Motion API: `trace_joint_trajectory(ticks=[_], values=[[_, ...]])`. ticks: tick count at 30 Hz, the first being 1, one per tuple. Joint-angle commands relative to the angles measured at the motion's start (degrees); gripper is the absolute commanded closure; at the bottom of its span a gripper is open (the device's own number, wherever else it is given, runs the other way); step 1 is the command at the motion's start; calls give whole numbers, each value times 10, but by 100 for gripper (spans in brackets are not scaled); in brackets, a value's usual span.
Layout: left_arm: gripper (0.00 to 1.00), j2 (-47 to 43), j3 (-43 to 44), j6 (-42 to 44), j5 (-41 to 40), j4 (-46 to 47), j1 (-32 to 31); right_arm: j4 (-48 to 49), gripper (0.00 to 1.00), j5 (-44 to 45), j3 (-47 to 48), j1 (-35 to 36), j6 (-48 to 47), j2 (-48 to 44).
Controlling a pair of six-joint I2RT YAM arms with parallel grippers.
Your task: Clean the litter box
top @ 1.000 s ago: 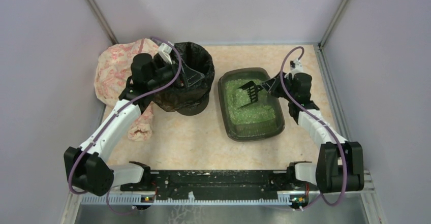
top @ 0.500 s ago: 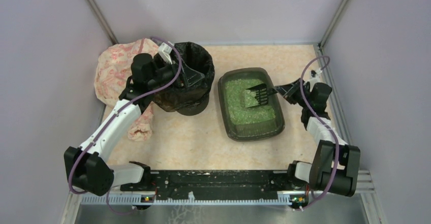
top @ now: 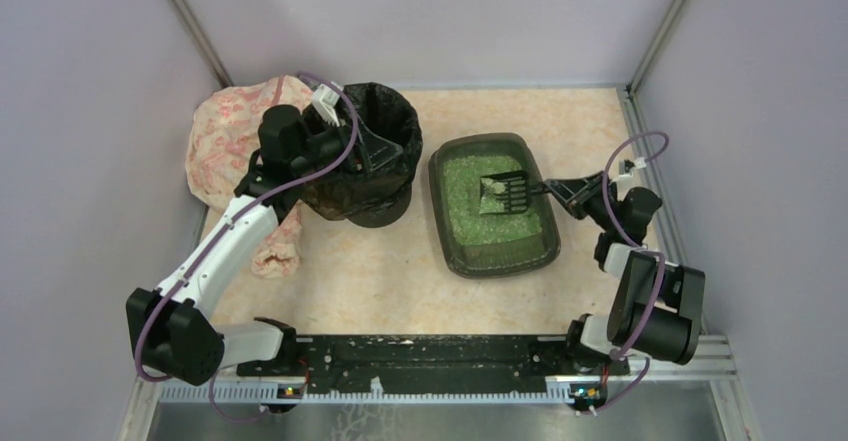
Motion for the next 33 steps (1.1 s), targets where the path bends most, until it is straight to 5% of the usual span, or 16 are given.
trace_joint_trajectory(ticks=[1, 6, 23, 28, 33], values=[[19, 3, 0, 2, 6, 18, -7, 98, 100, -20, 4, -20, 40, -5], [19, 3, 0, 2, 8, 18, -7, 87, 100, -20, 21, 16, 35, 3], [19, 0, 0, 5, 3, 16, -9, 104, 100, 7, -11, -42, 62, -14], [19, 3, 0, 1, 10, 18, -9, 101, 100, -1, -3, 9, 48, 0], [19, 2, 0, 3, 5, 18, -10, 87, 100, 21, -17, -45, 55, -29]])
